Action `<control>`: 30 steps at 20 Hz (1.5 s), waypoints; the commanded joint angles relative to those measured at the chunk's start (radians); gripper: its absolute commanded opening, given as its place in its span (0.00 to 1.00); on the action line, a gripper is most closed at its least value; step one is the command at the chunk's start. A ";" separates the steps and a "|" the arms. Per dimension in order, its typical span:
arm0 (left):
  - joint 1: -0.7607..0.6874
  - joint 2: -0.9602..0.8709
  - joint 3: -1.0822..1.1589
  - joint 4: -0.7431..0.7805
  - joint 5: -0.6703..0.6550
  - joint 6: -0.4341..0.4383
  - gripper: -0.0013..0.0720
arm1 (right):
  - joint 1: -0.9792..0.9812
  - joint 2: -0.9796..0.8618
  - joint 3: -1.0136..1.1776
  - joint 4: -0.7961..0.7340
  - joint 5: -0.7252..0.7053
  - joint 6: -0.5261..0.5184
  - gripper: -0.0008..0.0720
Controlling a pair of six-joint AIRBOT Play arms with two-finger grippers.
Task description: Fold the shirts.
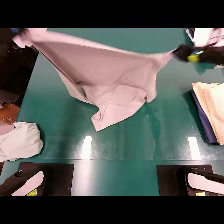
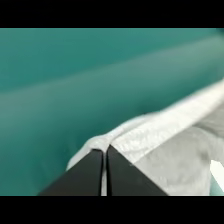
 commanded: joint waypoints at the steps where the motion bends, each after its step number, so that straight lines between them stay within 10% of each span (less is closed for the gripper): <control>1: 0.007 0.000 0.200 -0.069 0.043 -0.003 0.05 | -0.093 0.232 0.001 -0.015 -0.050 -0.019 0.03; 10: 0.007 0.096 0.359 -0.377 0.171 -0.003 0.05 | -0.232 0.510 0.359 -0.111 -0.030 -0.046 0.02; 18: 0.007 0.173 0.346 -0.423 0.117 -0.008 0.05 | -0.353 0.389 0.692 -0.102 0.214 -0.027 0.02; 25: 0.007 0.113 -0.246 -0.195 -0.006 -0.107 0.05 | 0.000 0.096 0.433 -0.241 0.306 0.026 0.02; 30: 0.004 -0.142 -0.573 -0.176 0.104 0.022 0.05 | 0.082 -0.220 0.327 -0.293 0.255 0.046 0.02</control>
